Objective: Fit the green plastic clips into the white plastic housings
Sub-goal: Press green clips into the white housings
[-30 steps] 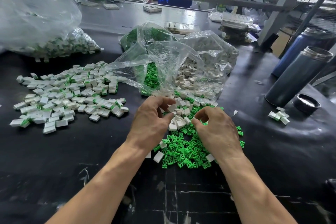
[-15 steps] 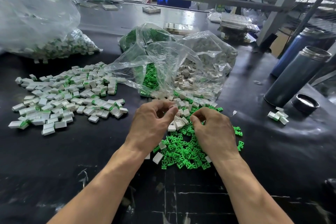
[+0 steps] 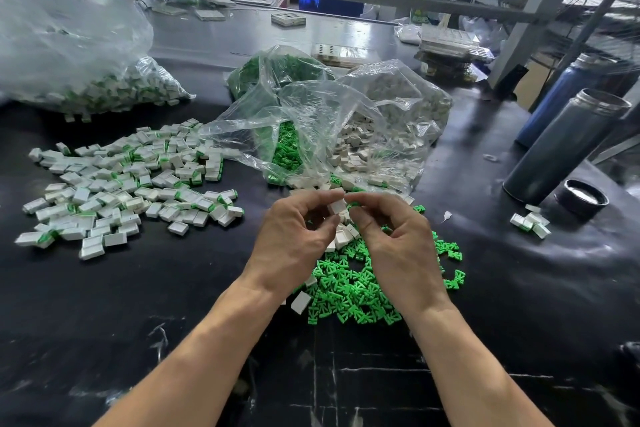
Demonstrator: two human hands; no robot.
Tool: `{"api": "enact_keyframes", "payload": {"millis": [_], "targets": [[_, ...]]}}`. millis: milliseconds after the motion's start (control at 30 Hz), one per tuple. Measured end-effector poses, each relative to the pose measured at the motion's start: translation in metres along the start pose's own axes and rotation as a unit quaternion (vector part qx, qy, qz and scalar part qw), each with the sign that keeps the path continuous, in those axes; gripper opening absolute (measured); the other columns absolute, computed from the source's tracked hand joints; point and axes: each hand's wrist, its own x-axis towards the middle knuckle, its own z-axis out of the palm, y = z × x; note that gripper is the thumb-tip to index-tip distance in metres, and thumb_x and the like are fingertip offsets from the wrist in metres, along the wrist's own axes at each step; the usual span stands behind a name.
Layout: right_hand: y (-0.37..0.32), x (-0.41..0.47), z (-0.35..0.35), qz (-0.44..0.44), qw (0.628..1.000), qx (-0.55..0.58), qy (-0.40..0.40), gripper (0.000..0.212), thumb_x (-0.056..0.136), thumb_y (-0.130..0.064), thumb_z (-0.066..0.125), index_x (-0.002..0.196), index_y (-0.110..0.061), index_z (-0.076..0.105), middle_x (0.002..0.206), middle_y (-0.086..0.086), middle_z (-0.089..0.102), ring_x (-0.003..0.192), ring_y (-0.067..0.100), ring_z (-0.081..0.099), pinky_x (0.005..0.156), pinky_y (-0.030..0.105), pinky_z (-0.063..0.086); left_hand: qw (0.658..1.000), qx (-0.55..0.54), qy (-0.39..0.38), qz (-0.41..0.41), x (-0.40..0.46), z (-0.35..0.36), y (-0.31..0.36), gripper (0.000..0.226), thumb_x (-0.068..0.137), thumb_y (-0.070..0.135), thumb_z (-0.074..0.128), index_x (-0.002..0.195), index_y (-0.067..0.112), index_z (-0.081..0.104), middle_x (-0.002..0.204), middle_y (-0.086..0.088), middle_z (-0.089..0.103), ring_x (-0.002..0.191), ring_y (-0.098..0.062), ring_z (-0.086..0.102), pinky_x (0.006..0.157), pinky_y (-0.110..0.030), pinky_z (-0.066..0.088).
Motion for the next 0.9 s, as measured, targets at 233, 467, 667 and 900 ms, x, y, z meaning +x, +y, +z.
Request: {"api": "enact_keyframes", "payload": {"millis": [233,467,667,900], "targets": [[0.0008,0.0005,0.0012,0.015,0.999,0.018,-0.025,0.019,0.099,-0.016,0.069,0.106,-0.032,0.079,0.111,-0.006,0.074,0.104,0.006,0.070,0.073,0.018,0.058,0.997,-0.072,-0.001,-0.014,0.0005,-0.0001,0.0003,0.029,0.089,0.014,0.077,0.118,0.016,0.075,0.104,0.006,0.078,0.092,-0.004,0.073,0.079,-0.015,0.055],[0.0005,-0.0020,0.0041,0.038,0.997,0.062,-0.010,0.020,0.099,-0.018,0.069,0.108,-0.035,0.074,0.095,-0.009,0.074,0.082,0.011,0.071,0.056,0.040,0.063,0.996,-0.083,-0.001,-0.018,0.0003,0.0011,-0.0004,0.025,0.094,0.014,0.072,0.119,0.018,0.075,0.098,0.006,0.078,0.087,-0.005,0.073,0.080,-0.022,0.059],[0.0006,-0.0004,0.0055,0.007,0.996,0.084,0.030,0.020,0.096,-0.013,0.072,0.097,-0.032,0.073,0.087,-0.003,0.072,0.068,0.005,0.062,0.049,0.016,0.050,1.000,-0.015,-0.018,0.006,0.0011,0.0004,-0.0012,0.028,0.100,0.023,0.064,0.126,0.026,0.071,0.107,0.000,0.069,0.076,0.000,0.060,0.072,-0.014,0.051],[-0.0013,-0.0017,0.0050,-0.032,0.998,0.035,0.037,0.022,0.097,-0.011,0.071,0.099,-0.033,0.075,0.096,-0.003,0.073,0.085,0.018,0.069,0.063,0.020,0.056,0.997,-0.016,-0.069,0.023,0.0010,-0.0011,0.0029,0.027,0.103,0.019,0.058,0.127,0.022,0.072,0.111,0.005,0.070,0.099,-0.002,0.066,0.083,-0.012,0.049]]}}
